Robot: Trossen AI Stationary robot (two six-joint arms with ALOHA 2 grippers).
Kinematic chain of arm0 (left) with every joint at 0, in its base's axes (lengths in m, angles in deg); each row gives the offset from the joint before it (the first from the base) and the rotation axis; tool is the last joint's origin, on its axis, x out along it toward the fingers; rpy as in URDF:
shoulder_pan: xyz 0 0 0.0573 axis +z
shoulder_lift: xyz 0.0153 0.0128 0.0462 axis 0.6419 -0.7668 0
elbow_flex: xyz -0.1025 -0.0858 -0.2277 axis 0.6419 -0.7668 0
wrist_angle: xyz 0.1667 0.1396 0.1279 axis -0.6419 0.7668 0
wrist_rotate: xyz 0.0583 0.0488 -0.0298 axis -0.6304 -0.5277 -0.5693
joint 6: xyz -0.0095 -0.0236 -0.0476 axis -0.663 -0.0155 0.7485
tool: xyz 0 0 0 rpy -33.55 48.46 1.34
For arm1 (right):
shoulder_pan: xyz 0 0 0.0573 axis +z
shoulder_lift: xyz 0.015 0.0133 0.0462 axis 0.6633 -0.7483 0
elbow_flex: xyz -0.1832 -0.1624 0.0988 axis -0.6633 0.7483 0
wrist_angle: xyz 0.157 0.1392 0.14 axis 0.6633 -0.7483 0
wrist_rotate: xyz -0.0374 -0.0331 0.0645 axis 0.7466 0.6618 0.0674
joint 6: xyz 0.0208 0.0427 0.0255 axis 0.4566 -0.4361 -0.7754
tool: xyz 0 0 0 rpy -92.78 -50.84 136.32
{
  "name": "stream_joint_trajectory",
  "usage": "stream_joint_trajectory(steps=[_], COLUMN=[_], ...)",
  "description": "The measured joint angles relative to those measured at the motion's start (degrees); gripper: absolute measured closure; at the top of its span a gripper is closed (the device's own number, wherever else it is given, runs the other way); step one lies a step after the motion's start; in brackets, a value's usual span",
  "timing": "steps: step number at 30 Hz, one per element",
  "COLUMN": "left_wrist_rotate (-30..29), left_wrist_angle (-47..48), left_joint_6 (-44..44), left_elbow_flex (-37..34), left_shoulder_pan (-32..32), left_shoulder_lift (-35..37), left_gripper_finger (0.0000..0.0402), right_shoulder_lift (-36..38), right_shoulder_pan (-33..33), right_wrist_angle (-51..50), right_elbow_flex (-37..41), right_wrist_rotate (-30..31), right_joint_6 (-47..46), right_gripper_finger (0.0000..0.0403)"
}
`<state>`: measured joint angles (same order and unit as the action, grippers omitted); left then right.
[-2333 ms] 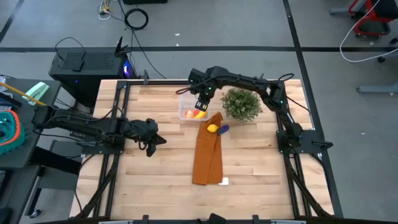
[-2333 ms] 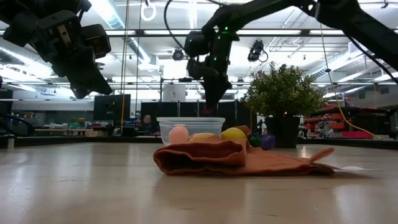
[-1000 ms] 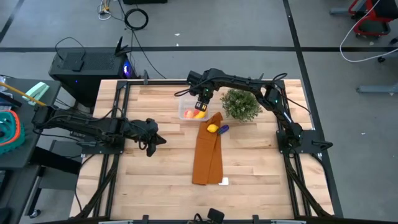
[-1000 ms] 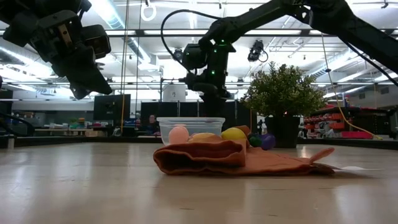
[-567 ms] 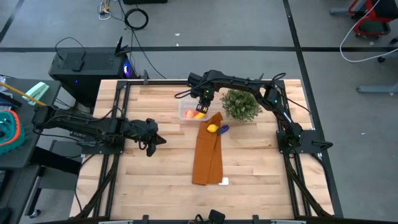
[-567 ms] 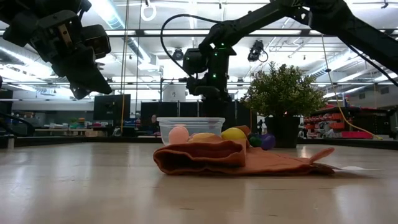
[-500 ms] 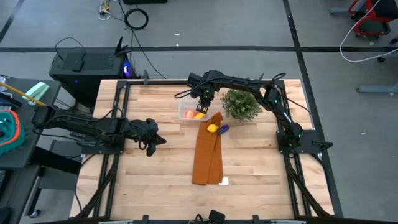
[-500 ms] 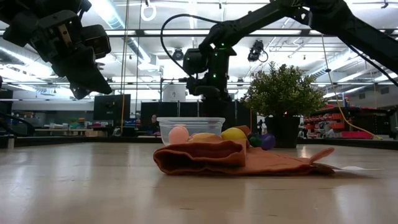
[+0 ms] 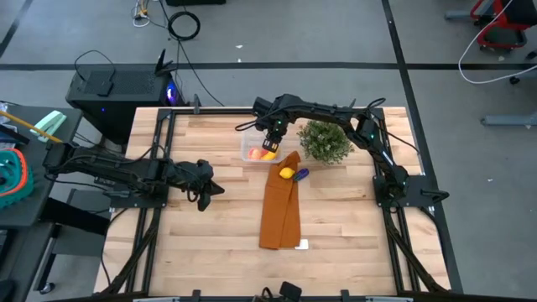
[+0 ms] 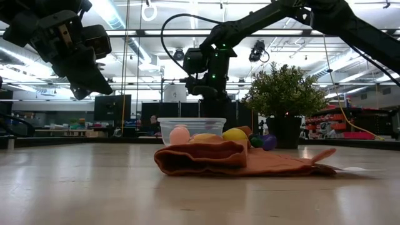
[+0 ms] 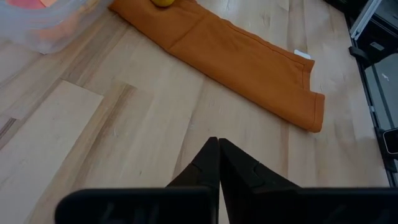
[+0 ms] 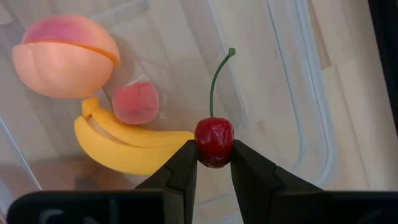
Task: Pick and placing Produce into tupperware
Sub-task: Put the red cherry into the transparent bin, then put the purple eggplant into the transparent bin
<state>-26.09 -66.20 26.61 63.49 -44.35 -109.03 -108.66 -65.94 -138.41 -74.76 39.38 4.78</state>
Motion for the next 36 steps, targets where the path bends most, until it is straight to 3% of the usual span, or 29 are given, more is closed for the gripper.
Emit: stream_joint_trajectory(steps=[9, 24, 36], left_wrist_rotate=[0.0, 0.0, 0.0], left_wrist_angle=[0.0, 0.0, 0.0], left_joint_6=[0.0, 0.0, 0.0], left_elbow_flex=[0.0, 0.0, 0.0], left_shoulder_pan=[0.0, 0.0, 0.0], left_shoulder_lift=[0.0, 0.0, 0.0], left_gripper_finger=[0.0376, 0.0387, 0.039], right_shoulder_lift=[0.0, 0.0, 0.0], right_shoulder_pan=[0.5, 1.0, 1.8], right_wrist_angle=[2.2, 5.1, 4.9], right_elbow_flex=[4.8, 5.4, 5.4], right_wrist_rotate=[-1.5, -1.5, 1.8], right_joint_6=[-2.0, 1.4, 6.7], right_gripper_finger=[0.0309, 0.0307, 0.0244])
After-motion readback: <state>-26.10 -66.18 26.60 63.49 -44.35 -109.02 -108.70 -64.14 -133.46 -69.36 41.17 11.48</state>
